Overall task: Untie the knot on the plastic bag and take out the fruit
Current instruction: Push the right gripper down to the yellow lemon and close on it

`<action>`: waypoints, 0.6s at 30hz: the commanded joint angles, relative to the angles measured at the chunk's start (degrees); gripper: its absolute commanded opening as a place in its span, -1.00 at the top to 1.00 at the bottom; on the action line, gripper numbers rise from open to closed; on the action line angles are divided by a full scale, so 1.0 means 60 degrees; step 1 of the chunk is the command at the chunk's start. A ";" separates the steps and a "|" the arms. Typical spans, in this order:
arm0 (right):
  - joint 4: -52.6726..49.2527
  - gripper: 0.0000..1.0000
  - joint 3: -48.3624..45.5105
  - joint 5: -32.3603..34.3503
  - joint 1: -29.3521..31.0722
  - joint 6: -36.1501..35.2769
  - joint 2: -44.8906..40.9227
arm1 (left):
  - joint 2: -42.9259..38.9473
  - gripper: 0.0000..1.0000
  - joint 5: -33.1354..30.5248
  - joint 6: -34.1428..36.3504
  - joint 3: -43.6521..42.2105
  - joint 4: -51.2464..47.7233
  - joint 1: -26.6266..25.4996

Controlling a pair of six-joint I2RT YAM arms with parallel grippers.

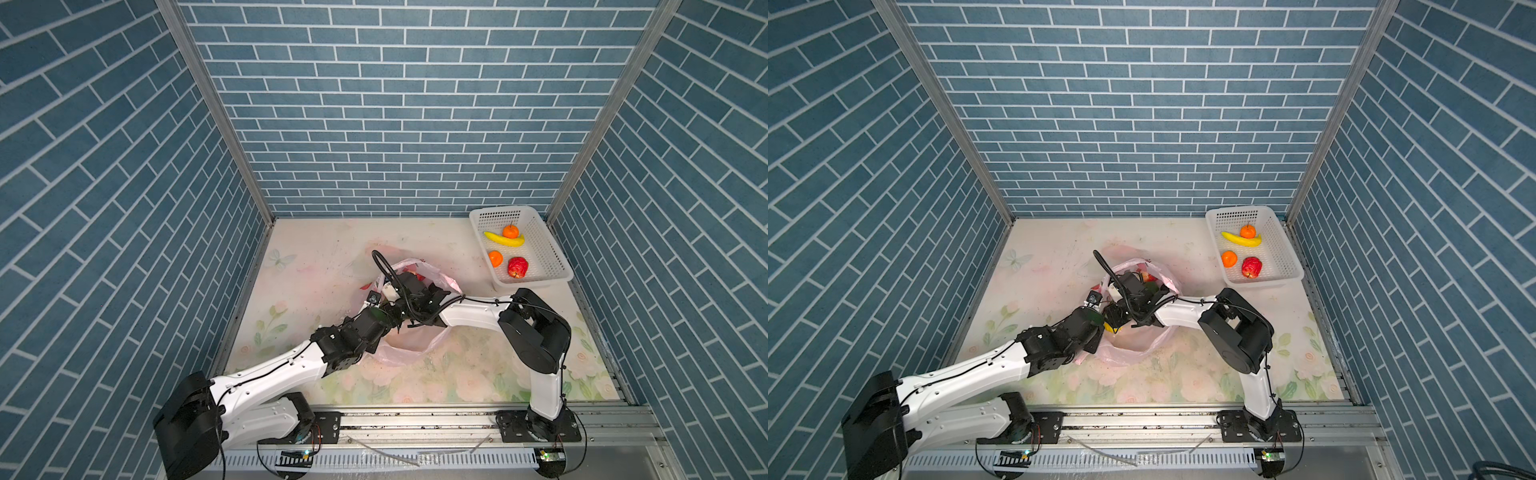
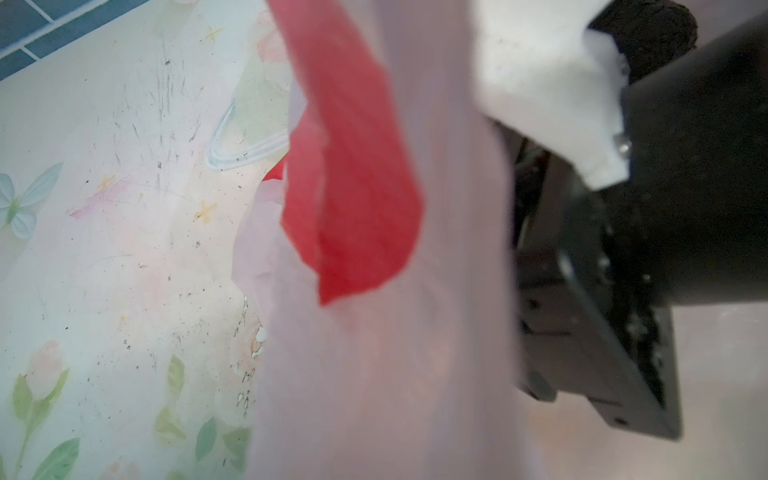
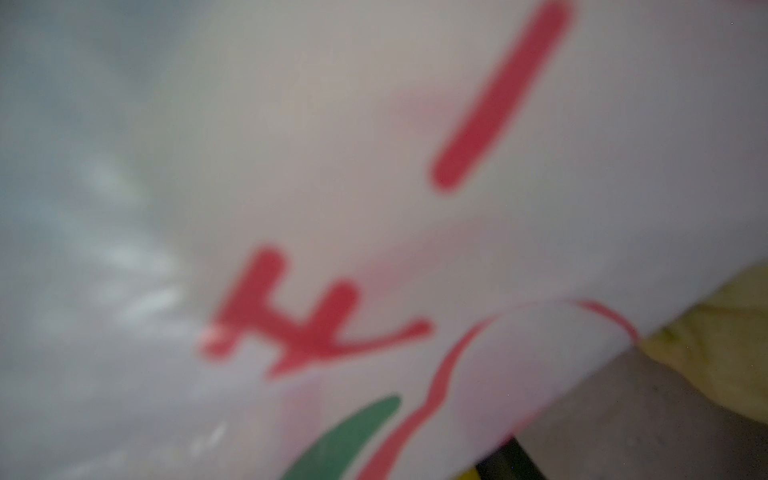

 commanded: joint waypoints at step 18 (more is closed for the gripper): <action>-0.1842 0.40 -0.0737 0.0472 -0.0118 0.0606 -0.2905 | 0.0627 1.00 -0.0034 0.0148 0.0377 0.0187 0.0011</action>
